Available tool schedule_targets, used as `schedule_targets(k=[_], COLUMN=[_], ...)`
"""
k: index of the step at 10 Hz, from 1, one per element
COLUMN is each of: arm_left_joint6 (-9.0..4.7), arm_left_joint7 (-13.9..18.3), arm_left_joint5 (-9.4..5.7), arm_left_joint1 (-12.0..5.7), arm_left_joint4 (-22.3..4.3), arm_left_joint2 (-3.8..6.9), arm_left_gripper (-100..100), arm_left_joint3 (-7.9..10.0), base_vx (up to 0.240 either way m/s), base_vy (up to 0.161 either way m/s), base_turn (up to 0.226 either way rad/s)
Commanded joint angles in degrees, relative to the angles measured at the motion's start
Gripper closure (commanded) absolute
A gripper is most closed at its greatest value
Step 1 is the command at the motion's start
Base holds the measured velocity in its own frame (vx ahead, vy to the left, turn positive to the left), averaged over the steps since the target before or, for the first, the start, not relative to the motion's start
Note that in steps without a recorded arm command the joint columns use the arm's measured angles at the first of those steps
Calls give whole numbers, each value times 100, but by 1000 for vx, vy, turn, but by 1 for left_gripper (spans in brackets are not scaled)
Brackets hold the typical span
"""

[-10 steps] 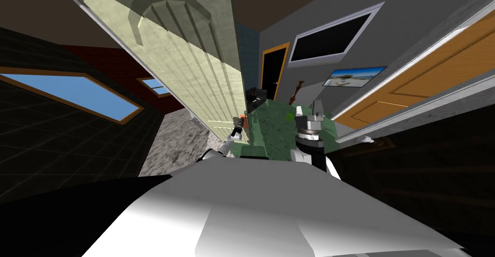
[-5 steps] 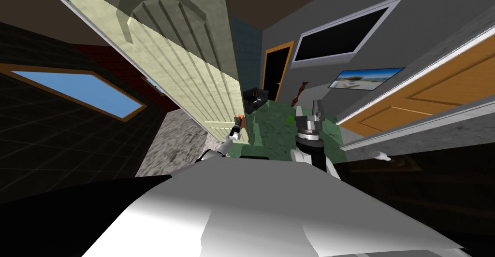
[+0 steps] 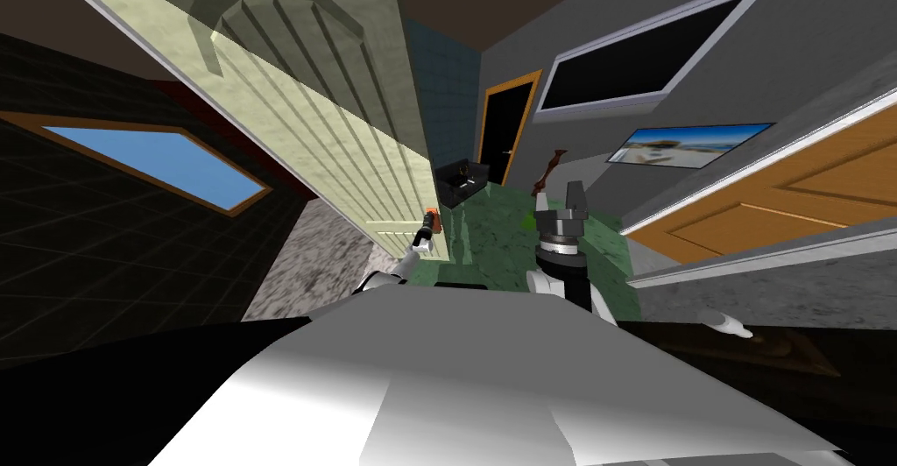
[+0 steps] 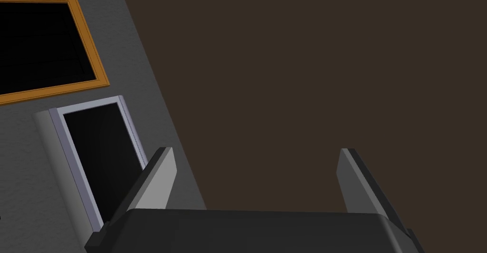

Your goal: Push the door open

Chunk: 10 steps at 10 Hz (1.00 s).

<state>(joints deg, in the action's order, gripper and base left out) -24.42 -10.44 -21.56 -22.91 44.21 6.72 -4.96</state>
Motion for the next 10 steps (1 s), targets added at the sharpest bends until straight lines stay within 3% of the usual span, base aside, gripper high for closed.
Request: schedule_targets(k=[1, 2, 10], arm_left_joint6=[-53, -49, -123], arm_left_joint7=[12, 8, -99], arm_left_joint5=[-11, -4, -110], arm_left_joint1=[-36, -24, -55], arm_left_joint4=[-52, -70, -218], arm_left_joint2=[16, 5, 189], arm_left_gripper=[100, 100, 100], arm_left_joint3=[84, 45, 597], base_vx=[121, 57, 182], base_vy=[-92, -40, -118], base_turn=[50, 28, 68])
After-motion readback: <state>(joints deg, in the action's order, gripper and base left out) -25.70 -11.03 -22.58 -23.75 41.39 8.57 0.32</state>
